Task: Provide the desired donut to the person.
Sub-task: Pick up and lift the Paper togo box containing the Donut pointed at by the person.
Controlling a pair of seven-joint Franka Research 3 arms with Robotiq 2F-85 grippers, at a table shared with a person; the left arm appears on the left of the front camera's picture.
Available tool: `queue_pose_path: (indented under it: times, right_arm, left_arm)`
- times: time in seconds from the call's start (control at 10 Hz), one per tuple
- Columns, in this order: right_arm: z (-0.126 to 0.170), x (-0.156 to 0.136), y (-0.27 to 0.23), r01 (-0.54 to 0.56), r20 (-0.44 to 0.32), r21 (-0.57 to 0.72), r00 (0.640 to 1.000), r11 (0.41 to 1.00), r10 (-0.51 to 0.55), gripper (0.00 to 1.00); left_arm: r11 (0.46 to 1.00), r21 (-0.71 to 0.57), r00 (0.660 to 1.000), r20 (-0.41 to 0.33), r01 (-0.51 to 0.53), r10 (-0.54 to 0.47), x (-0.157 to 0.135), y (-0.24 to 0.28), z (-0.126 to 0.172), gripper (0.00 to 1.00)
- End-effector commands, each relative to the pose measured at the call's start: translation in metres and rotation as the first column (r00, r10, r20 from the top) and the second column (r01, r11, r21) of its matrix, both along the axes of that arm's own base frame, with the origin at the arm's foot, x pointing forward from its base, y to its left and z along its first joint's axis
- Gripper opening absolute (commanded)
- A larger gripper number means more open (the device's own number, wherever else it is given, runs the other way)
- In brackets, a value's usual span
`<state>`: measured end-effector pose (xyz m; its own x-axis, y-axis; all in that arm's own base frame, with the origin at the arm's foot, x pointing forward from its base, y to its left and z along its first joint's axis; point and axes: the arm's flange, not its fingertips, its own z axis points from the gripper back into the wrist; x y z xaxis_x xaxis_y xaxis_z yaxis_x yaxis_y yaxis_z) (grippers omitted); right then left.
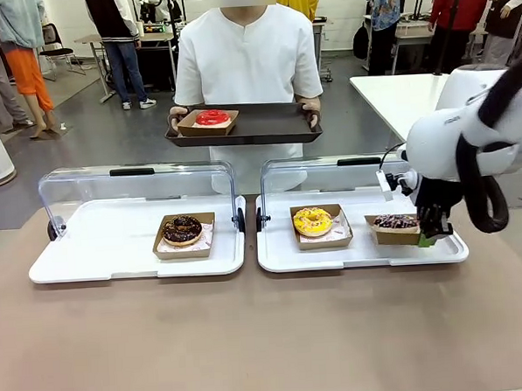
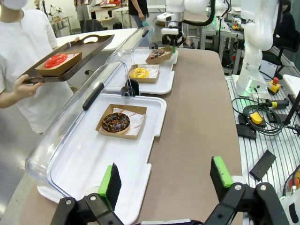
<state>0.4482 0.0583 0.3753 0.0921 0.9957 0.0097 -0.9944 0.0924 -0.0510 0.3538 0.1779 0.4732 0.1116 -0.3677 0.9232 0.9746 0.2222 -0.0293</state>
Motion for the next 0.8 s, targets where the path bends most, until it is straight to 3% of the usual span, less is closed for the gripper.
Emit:
queue_pose_path:
  times: [0.0,0.3,0.7]
  right_arm:
    - [0.036,-0.050,0.003,-0.030,0.007,-0.004,1.000,1.000,0.030,0.00]
    - [0.083,-0.096,-0.003,-0.111,0.022,0.063,0.994,0.992,0.110,0.00]
    - [0.171,-0.099,0.026,-0.068,-0.018,0.011,0.998,0.998,0.068,0.00]
  left_arm:
    - [1.000,-0.016,1.000,0.013,0.001,-0.001,-0.001,0.000,0.001,1.00]
    - [1.000,-0.016,1.000,0.013,0.001,-0.001,-0.001,0.000,0.001,1.00]
    - [1.000,-0.016,1.000,0.013,0.001,-0.001,-0.001,0.000,0.001,1.00]
